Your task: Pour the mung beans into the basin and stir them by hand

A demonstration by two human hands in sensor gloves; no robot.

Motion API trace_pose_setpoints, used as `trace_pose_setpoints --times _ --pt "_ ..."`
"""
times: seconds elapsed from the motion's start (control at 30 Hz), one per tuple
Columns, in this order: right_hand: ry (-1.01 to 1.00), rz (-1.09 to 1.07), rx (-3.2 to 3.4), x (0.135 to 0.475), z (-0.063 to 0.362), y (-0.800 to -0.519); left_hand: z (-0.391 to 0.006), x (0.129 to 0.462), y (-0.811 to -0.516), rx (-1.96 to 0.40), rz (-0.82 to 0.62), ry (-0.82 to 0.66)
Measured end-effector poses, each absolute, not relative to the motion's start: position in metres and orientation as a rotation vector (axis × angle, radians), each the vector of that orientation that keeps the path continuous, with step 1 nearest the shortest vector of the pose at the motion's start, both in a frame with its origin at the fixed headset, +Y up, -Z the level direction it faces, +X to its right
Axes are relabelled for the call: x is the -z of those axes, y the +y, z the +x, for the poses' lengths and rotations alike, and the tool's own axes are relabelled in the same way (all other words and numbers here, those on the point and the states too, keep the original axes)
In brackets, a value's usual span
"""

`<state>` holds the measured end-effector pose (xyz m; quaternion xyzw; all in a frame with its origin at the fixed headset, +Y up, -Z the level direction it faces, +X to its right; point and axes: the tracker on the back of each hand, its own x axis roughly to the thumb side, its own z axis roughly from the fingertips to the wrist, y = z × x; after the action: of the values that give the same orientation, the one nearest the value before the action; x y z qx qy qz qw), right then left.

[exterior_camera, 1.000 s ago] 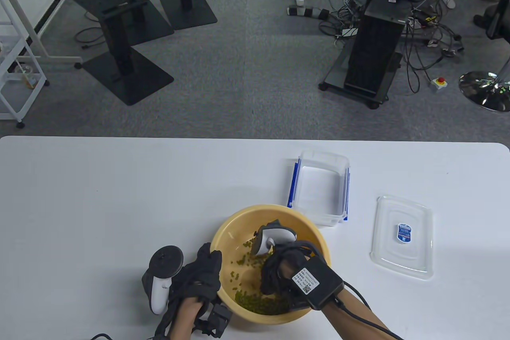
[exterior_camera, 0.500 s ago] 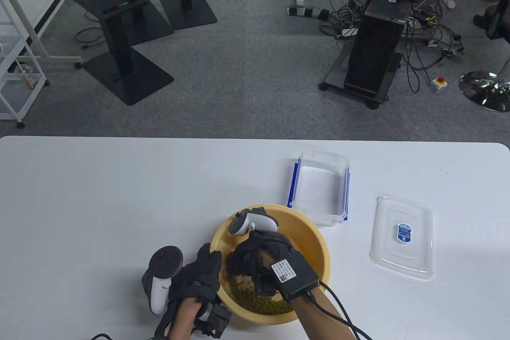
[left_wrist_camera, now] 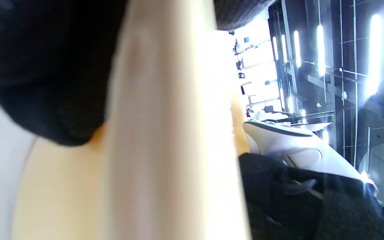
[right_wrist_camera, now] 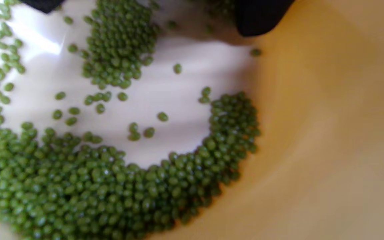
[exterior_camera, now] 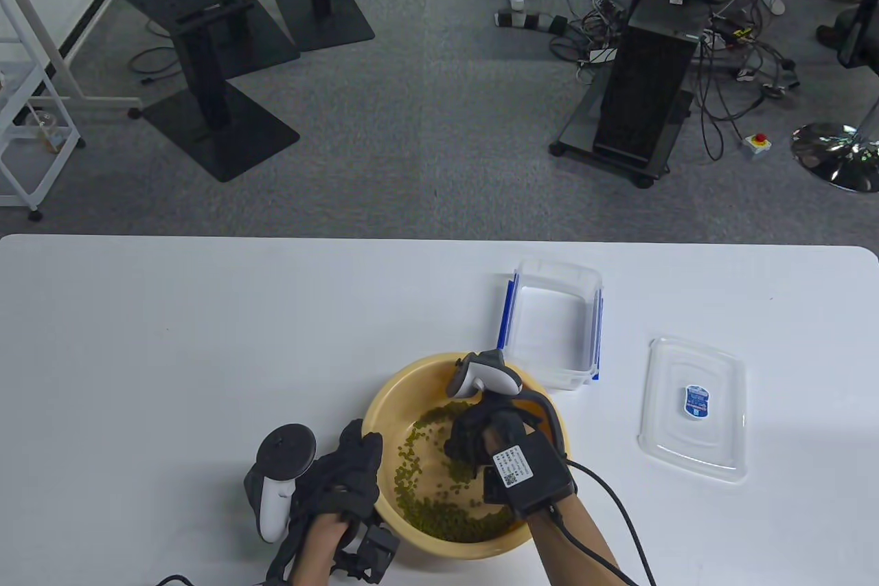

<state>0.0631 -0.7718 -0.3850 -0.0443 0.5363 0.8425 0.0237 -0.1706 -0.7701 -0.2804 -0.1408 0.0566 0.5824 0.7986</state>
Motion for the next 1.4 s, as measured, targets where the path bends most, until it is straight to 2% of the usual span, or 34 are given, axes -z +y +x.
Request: trace_pose_setpoints --times 0.07,0.23,0.47,0.57,0.67,0.77,0.93,1.03,1.17,1.27,1.37,1.4 --pt "1.704 -0.172 -2.625 0.377 0.067 -0.77 -0.171 0.28 -0.77 -1.245 -0.298 0.124" --pt "1.906 -0.079 -2.465 0.355 0.06 -0.773 -0.171 0.28 -0.771 -1.245 -0.297 0.126" --pt "2.052 0.184 -2.205 0.33 0.011 -0.777 -0.171 0.28 -0.771 -1.26 -0.302 0.12" --pt "2.003 0.174 -2.13 0.336 -0.009 -0.775 -0.171 0.28 -0.771 -1.264 -0.305 0.121" --pt "1.894 0.16 -2.18 0.357 -0.017 -0.774 -0.171 0.28 -0.77 -1.258 -0.31 0.124" --pt "1.681 0.113 -2.354 0.375 -0.012 -0.772 -0.171 0.28 -0.77 -1.268 -0.316 0.121" --pt "1.534 0.006 -2.518 0.388 0.01 -0.769 -0.171 0.28 -0.771 -1.268 -0.314 0.12" --pt "1.577 -0.134 -2.611 0.39 0.034 -0.77 -0.171 0.28 -0.771 -1.268 -0.31 0.122" --pt "1.638 -0.127 -2.633 0.381 0.06 -0.769 -0.171 0.28 -0.77 -1.267 -0.31 0.124" --pt "1.7 -0.22 -2.7 0.365 0.066 -0.768 -0.171 0.281 -0.77 -1.254 -0.308 0.121" --pt "1.95 -0.055 -2.546 0.345 0.055 -0.771 -0.171 0.281 -0.77 -1.255 -0.308 0.121" --pt "1.952 -0.012 -2.527 0.34 0.05 -0.771 -0.171 0.281 -0.77 -1.254 -0.309 0.121"
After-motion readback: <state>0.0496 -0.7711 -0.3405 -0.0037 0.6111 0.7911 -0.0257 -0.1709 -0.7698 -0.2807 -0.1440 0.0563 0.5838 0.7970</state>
